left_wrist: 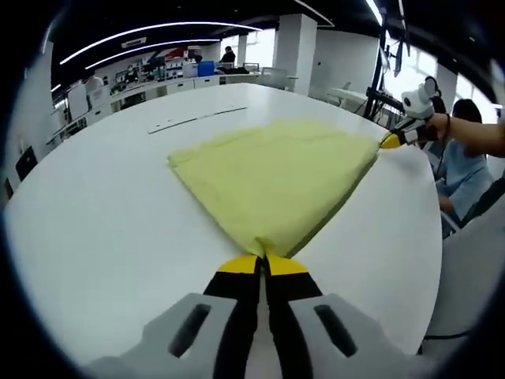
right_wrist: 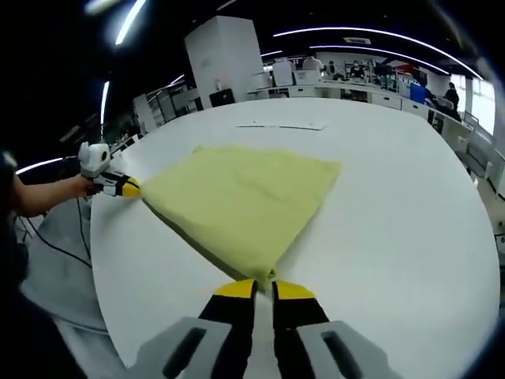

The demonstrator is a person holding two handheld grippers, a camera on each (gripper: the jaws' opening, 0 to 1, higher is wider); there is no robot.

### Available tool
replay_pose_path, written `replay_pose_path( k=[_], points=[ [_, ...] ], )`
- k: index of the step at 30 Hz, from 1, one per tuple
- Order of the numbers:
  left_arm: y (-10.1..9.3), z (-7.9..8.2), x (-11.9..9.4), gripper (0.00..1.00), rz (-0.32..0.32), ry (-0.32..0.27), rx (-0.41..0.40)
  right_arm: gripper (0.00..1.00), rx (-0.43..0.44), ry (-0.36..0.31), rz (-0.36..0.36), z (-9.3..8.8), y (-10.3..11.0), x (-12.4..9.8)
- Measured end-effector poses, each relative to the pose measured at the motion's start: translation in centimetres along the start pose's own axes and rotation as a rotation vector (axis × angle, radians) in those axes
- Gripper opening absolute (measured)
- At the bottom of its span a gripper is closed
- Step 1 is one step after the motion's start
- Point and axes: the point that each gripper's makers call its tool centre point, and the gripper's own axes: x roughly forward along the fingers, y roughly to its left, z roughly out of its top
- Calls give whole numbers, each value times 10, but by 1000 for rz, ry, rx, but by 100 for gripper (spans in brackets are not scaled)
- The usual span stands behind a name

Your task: Fold the garment on the visible template until the final outline fits inside the template.

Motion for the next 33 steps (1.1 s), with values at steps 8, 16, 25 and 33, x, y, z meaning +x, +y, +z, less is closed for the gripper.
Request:
replay_pose_path(
  k=[8,16,25,33],
  points=[
    [-1,0,-3,0,-7,36,75,0,-18,-20,38,6,3,3],
    [-2,3,-7,0,-12,69,175,0,-26,-36,36,7,1,-3],
    [-10,-5,-13,0,-23,103,192,0,-33,-14,53,-4,12,-10],
    [-19,-17,-22,0,-34,118,178,0,-3,-13,55,-15,19,-17]
  ],
)
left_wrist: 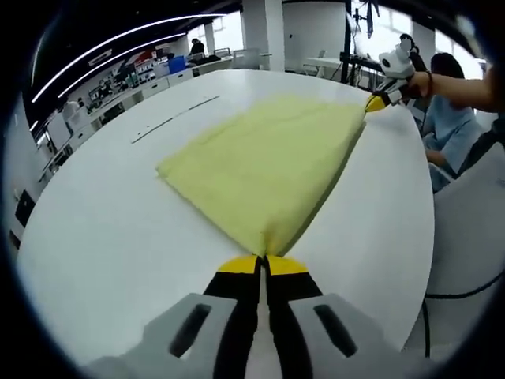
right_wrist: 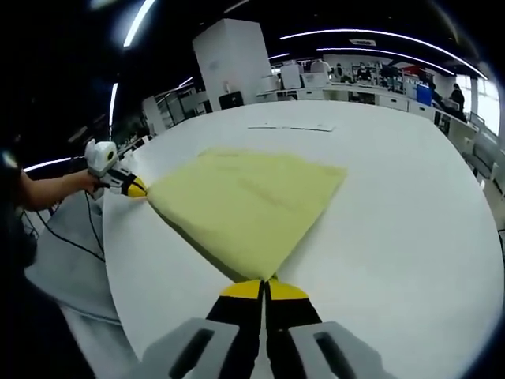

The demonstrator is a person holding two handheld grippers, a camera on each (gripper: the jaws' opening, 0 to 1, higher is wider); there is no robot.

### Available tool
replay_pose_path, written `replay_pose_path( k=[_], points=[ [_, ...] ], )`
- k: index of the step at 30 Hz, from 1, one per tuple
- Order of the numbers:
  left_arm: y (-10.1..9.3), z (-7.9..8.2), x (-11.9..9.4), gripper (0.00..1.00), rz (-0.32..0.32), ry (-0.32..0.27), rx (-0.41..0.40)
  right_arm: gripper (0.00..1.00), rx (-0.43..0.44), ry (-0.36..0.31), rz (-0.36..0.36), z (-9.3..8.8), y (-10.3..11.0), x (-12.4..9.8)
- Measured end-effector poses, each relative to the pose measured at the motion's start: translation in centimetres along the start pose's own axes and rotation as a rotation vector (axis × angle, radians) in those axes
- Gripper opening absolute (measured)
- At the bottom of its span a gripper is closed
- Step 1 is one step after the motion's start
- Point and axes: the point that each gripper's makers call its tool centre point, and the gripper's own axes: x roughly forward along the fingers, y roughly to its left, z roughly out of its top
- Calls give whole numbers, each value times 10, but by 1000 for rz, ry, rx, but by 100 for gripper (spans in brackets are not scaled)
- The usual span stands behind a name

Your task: Fold the garment on the visible template until the final outline fits inside the template.

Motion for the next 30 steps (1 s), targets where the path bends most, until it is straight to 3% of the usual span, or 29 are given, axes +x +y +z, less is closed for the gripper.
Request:
replay_pose_path(
  k=[14,23,27,30],
  points=[
    [-10,-9,-7,0,-2,5,-24,0,8,7,7,-7,10,-6],
    [-11,-11,-10,0,-6,-26,-151,0,28,-3,9,-7,12,-5],
    [-16,-11,-12,8,-21,-56,-225,0,53,-22,-7,-3,10,-4],
    [-17,-11,-14,14,-14,-69,-258,15,68,-36,-20,2,10,-4]
  ],
)
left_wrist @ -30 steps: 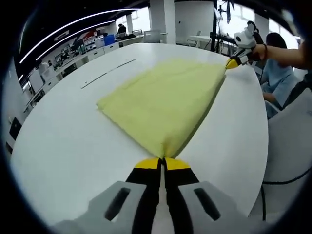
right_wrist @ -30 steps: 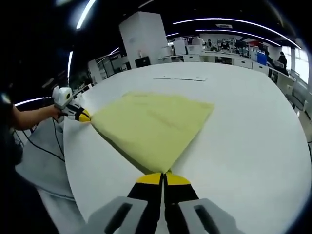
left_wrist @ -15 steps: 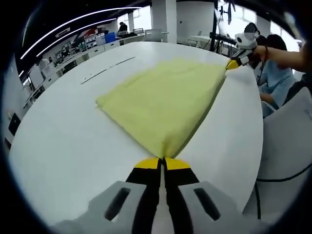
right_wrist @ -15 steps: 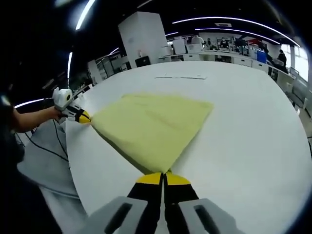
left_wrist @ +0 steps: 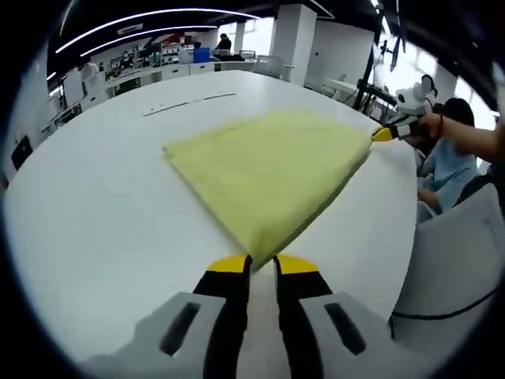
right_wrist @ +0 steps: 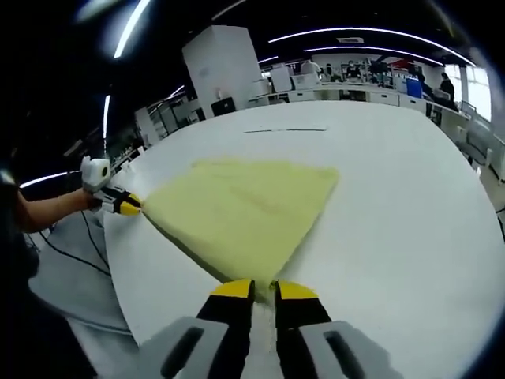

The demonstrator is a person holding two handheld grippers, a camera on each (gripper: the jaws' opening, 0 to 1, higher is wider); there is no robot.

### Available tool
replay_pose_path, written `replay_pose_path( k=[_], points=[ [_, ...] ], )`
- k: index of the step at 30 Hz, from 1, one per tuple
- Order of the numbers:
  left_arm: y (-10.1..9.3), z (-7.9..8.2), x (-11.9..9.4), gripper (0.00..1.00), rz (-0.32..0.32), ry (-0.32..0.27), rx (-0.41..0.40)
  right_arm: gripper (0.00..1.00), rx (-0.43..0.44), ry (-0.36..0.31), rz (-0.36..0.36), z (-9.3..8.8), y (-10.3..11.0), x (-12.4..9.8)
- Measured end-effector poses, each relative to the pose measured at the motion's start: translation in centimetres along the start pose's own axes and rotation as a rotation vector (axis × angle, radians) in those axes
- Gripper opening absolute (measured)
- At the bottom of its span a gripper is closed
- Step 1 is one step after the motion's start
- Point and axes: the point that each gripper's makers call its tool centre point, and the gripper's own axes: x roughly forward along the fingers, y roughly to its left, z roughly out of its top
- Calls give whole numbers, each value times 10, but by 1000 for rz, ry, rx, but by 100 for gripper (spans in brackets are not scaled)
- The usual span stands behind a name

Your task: Fold the garment on the visible template until the final outline fits inside the template.

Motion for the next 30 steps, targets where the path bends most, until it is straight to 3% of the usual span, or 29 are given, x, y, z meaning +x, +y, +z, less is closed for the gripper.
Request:
replay_pose_path(
  k=[5,10,14,20,30],
  points=[
    [-4,11,-8,33,9,-61,-63,44,14,-41,-11,15,7,-5],
    [-17,25,-16,51,5,-98,-65,61,-20,-82,15,34,24,-12],
    [-27,35,-21,60,5,-134,-61,75,-52,-115,32,49,38,-18],
    [-32,44,-27,71,36,-151,-68,86,-106,-132,13,64,44,-25],
    [-42,68,-41,90,75,-241,-106,100,-62,-191,-2,79,56,-38]
  ],
)
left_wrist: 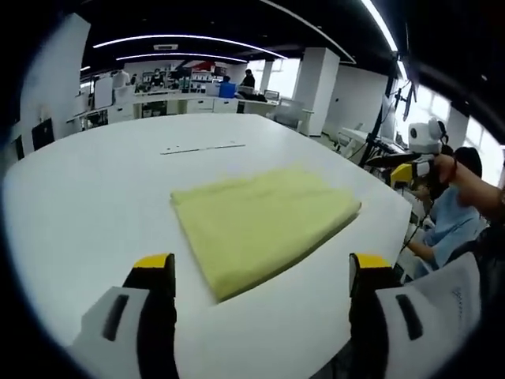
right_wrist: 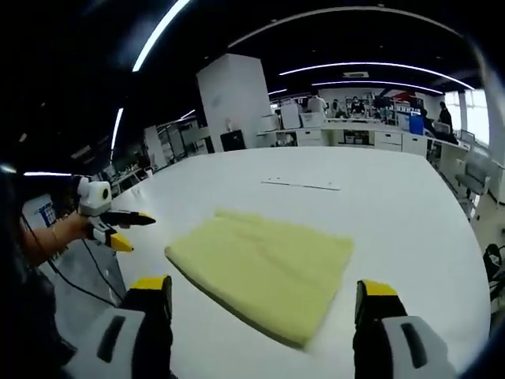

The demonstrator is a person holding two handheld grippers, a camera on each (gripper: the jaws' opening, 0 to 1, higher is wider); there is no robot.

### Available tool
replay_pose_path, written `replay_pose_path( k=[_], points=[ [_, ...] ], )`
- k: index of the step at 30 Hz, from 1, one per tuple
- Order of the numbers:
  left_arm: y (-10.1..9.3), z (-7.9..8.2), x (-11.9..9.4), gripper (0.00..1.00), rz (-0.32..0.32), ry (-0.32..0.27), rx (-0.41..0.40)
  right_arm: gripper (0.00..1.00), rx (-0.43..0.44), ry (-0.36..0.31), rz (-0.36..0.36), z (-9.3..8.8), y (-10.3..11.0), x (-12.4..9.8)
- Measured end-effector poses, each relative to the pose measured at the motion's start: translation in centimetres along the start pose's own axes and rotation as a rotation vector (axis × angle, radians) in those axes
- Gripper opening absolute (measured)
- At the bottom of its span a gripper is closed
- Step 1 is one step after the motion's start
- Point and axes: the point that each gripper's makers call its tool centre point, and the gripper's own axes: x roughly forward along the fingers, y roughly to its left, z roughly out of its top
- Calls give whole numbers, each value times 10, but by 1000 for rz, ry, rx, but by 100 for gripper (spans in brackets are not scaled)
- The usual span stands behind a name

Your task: Fold the garment on the visible template until the final outline fits inside the template.

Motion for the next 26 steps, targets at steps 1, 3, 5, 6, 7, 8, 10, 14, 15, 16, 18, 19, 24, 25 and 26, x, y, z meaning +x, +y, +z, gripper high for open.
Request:
replay_pose_path(
  k=[1,3,5,6,7,8,10,14,15,16,18,19,24,25,26],
  points=[
    [0,1,0,91,2,-3,-1,99,7,-6,1,1,2,-1],
    [0,4,-2,92,10,-16,-5,99,24,-20,10,3,5,0],
    [1,5,-2,95,22,-24,-20,99,41,-29,17,4,7,0],
    [1,5,-2,97,22,-25,-22,99,44,-27,20,4,8,0],
    [2,5,-3,97,25,-27,-24,99,43,-24,20,3,9,0],
    [2,5,-3,97,28,-29,-23,99,39,-20,20,2,10,0],
    [4,6,-4,99,40,-28,-21,99,31,-14,17,0,11,-1],
    [8,8,-7,99,57,-43,-48,99,36,-18,20,-1,14,-2],
    [9,9,-8,99,61,-49,-50,99,37,-21,21,-2,14,-3],
    [9,9,-8,99,61,-49,-50,99,37,-20,21,-2,15,-3],
    [10,7,-8,99,69,-42,-52,99,34,-16,17,-4,15,-3],
    [10,7,-8,99,69,-40,-51,99,34,-16,15,-4,15,-3],
    [7,9,-8,99,66,-50,-51,99,47,-18,14,-7,14,-3],
    [8,9,-9,99,69,-51,-49,99,48,-14,14,-8,14,-3],
    [7,9,-9,99,70,-53,-46,99,49,-13,13,-8,15,-3]
  ],
)
